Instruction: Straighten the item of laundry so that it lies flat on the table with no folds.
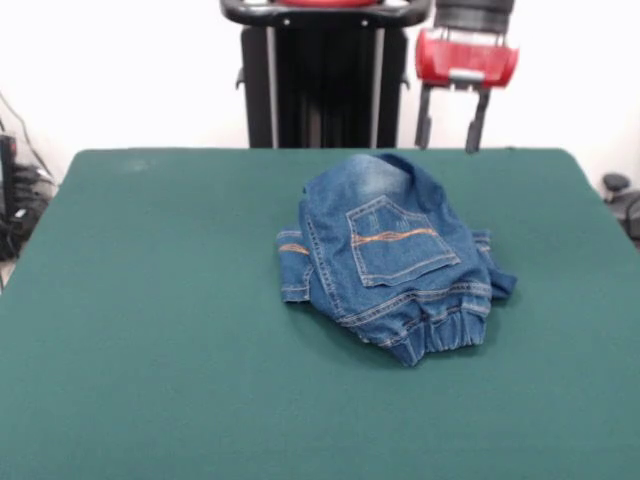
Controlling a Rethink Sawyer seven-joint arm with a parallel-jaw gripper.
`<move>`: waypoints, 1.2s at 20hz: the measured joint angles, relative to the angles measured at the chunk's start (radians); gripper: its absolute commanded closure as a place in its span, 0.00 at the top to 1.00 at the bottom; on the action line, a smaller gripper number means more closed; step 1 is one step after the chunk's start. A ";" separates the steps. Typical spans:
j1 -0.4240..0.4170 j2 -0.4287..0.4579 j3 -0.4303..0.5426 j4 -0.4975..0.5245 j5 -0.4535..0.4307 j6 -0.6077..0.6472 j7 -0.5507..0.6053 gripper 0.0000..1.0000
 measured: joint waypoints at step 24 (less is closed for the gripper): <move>-0.012 0.287 -0.002 -0.044 0.063 -0.172 0.034 1.00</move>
